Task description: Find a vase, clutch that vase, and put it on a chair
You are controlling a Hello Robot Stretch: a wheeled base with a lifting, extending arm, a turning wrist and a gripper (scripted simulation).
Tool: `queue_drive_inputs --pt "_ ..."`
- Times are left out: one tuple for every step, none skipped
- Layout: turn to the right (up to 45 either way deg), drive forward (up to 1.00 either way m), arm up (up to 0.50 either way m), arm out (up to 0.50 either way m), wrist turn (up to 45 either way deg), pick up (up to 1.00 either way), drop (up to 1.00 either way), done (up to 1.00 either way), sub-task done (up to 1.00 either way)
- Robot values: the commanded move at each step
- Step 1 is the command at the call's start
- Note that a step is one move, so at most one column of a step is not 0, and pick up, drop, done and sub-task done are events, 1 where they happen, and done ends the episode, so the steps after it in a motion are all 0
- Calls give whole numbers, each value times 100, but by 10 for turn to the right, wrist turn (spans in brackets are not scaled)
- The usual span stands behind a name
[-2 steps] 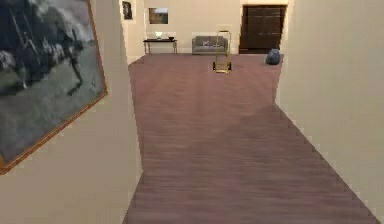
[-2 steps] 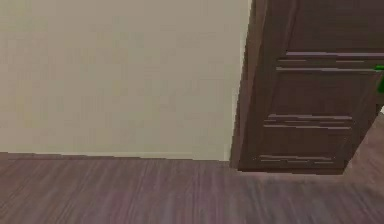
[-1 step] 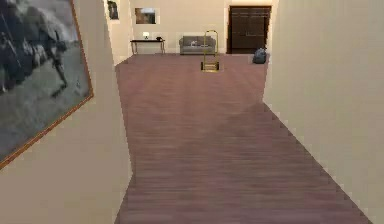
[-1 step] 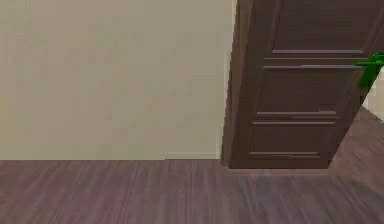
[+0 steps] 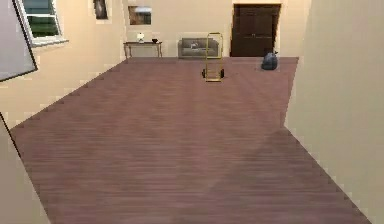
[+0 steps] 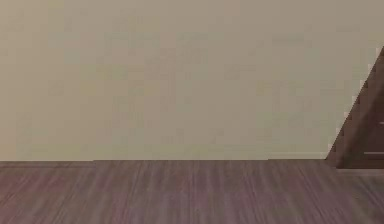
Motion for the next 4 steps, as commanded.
queue_drive_inputs --pt "0 85 0 0 0 0 0 0 0" --pt "-60 0 0 0 0 0 0 0 0" --pt "0 100 0 0 0 0 0 0 0" --pt "0 100 0 0 0 0 0 0 0"
